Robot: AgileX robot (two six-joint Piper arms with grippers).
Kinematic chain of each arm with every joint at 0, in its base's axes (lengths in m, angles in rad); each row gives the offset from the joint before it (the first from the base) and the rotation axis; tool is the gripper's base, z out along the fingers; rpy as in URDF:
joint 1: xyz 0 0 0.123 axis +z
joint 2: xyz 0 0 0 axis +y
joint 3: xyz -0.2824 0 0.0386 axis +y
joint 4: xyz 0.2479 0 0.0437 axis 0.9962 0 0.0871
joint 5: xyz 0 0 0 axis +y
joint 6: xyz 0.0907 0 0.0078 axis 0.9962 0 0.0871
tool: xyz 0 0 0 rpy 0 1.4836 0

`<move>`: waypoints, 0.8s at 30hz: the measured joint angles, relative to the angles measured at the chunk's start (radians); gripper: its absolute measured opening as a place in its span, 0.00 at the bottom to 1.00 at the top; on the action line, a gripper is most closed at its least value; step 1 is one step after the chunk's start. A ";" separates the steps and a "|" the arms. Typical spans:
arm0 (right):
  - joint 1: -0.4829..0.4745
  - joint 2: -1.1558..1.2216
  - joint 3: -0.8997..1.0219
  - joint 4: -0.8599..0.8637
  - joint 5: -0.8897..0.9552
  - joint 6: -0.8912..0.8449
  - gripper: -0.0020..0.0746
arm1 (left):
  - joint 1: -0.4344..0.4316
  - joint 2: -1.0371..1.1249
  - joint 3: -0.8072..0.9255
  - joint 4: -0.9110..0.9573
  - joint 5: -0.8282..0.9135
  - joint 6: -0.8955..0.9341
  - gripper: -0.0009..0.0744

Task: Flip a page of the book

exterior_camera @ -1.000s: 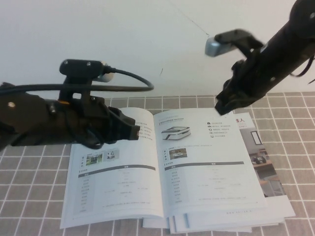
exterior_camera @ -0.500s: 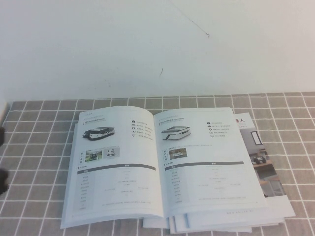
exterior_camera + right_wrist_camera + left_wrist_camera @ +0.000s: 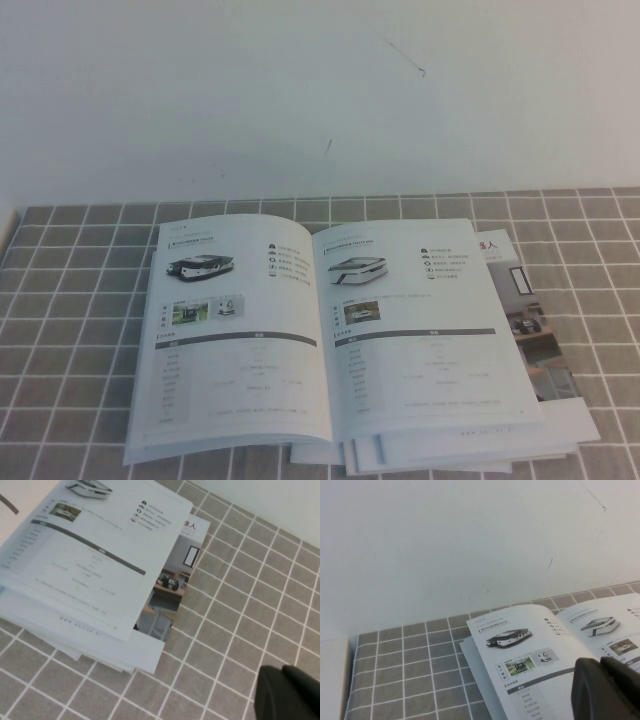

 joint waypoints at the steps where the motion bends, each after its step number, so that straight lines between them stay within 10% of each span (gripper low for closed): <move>1: 0.000 -0.044 0.045 -0.010 -0.013 0.017 0.02 | 0.000 -0.022 0.025 0.000 -0.016 -0.002 0.01; 24: 0.000 -0.617 0.369 -0.021 -0.052 0.137 0.02 | 0.000 -0.093 0.198 0.002 -0.219 -0.002 0.01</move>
